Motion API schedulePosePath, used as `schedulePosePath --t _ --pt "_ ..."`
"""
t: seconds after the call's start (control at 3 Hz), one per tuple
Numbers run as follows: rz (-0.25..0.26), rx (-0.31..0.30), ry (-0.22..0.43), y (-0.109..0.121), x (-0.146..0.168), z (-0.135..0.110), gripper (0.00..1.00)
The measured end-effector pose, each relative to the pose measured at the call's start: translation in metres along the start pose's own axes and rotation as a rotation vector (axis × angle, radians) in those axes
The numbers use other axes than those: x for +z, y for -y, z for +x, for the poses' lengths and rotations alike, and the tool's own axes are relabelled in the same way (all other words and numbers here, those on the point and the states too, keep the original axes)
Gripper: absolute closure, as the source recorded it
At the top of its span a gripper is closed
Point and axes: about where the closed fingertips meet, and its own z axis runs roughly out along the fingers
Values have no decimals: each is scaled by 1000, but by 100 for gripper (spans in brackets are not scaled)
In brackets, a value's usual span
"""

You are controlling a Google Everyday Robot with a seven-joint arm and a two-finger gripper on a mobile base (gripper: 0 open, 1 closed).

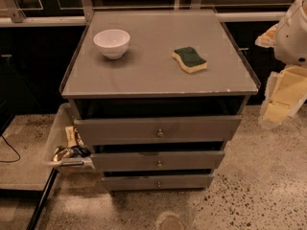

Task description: Open bottom drawer

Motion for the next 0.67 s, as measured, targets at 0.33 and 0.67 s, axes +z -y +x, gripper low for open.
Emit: schedulePosePath --t 0.33,0.67 --pt "0 0 0 0 0 0 0" --pt "-30 8 13 -10 16 7 0"
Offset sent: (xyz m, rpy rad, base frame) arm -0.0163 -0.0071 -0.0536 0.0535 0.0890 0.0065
